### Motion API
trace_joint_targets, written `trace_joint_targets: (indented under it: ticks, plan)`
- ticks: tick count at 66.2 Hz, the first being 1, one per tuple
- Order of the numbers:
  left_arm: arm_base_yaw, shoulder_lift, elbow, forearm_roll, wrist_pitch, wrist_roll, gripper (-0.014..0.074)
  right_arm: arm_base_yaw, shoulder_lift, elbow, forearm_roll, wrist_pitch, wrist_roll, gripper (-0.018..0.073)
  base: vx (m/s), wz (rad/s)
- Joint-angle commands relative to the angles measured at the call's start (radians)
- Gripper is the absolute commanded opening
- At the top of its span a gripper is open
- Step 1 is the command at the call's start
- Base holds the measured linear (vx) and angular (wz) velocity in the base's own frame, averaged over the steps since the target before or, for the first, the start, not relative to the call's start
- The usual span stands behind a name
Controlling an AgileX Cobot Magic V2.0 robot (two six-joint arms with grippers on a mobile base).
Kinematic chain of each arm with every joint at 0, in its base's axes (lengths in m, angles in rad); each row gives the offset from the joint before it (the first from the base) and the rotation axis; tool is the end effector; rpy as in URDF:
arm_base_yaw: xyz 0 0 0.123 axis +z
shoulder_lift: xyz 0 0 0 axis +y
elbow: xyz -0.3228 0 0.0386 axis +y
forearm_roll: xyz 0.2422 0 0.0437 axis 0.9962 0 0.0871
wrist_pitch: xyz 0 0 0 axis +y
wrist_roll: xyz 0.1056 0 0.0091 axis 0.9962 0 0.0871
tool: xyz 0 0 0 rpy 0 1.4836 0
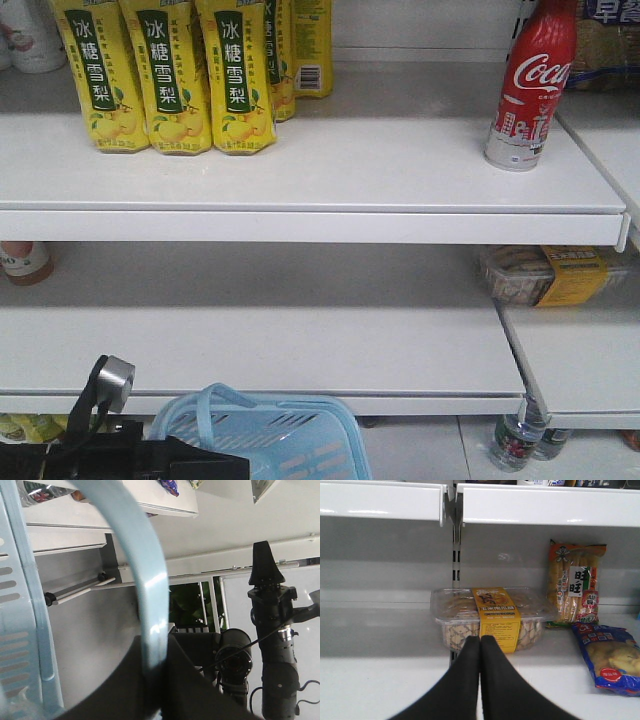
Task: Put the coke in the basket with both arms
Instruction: 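Raise the right gripper toward the red Coca-Cola bottle on the shelf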
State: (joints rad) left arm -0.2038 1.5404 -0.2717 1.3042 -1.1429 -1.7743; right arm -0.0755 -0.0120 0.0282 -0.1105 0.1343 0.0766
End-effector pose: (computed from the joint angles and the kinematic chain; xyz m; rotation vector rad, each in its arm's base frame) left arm 0.1602 -0.1280 0.1974 -0.0172 2.3545 -1.7076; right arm 0.0252 -0.0035 0.1907 0.0461 1.6335 -0.0952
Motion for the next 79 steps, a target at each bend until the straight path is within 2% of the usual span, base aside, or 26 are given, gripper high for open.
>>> trace_joint_targets:
  ticks: [1,34,49,55,64,79]
  plan:
    - [-0.005,-0.032,-0.01,-0.054,-0.235,0.008,-0.0007,-0.001,-0.015,0.015,-0.008,-0.075,-0.004,-0.0009,0.0,0.0]
    - [-0.005,-0.032,-0.01,-0.054,-0.235,0.008,-0.0007,-0.001,-0.015,0.015,-0.008,-0.075,-0.004,-0.0009,0.0,0.0]
    - [-0.005,-0.032,-0.01,-0.054,-0.235,0.008,-0.0007,-0.001,-0.015,0.003,-0.008,-0.171,-0.002,-0.0009,0.0,0.0]
    - [-0.005,-0.032,-0.01,-0.054,-0.235,0.008,-0.0007,-0.001,-0.015,-0.042,0.012,-0.179,0.031,-0.0009,0.0,0.0]
    - [-0.005,-0.032,-0.01,-0.054,-0.235,0.008,-0.0007,-0.001,0.01,-0.155,0.043,-0.11,0.04,-0.0009,0.0,0.0]
    - [-0.005,-0.032,-0.01,-0.054,-0.235,0.008,-0.0007,-0.001,0.229,-0.374,0.035,0.015,0.018,-0.0009,0.0,0.0]
